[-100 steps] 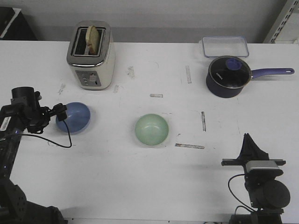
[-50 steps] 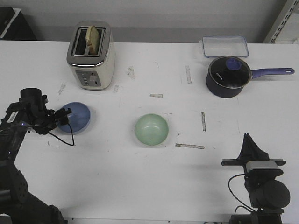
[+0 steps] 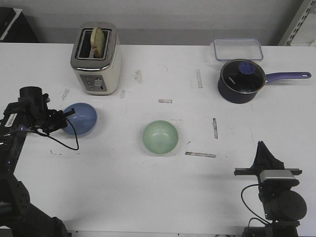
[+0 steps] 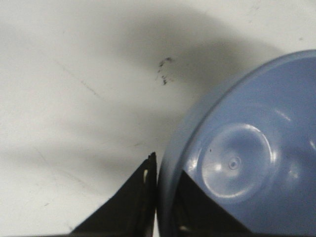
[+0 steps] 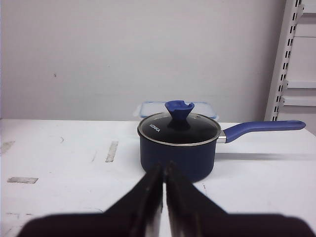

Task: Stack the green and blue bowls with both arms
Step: 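Carry the blue bowl with the left gripper over the green bowl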

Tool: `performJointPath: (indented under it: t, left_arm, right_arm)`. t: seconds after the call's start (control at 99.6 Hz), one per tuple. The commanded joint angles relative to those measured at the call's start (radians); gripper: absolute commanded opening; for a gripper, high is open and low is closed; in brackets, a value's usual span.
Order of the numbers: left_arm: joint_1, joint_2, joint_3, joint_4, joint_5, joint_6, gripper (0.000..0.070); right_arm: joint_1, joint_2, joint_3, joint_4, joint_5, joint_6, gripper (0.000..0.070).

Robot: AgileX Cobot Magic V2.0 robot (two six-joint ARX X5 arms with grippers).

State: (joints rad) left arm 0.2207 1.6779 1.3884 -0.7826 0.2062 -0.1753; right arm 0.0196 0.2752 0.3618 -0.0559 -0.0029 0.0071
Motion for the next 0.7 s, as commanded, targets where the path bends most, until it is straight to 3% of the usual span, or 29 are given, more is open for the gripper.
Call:
performJointPath:
  t: [0.0, 0.211, 0.472, 0.693]
  left_arm:
    - [-0.018, 0.021, 0.05, -0.035, 0.005, -0.003, 0.0001]
    - [-0.126, 0.043, 0.166, -0.125, 0.005, -0.035, 0.0001]
    - [-0.354, 0.07, 0.236, -0.066, 0.008, -0.108, 0.0001]
    - [-0.526, 0.077, 0.236, 0.061, 0.129, -0.149, 0.0001]
  right_arm:
    - [0.001, -0.001, 0.0, 0.01, 0.003, -0.004, 0.0001]
    - [0.001, -0.001, 0.0, 0.01, 0.003, -0.004, 0.0001]
    - [0.001, -0.001, 0.0, 0.01, 0.003, -0.004, 0.0001]
    - [0.001, -0.001, 0.0, 0.01, 0.003, -0.004, 0.0001]
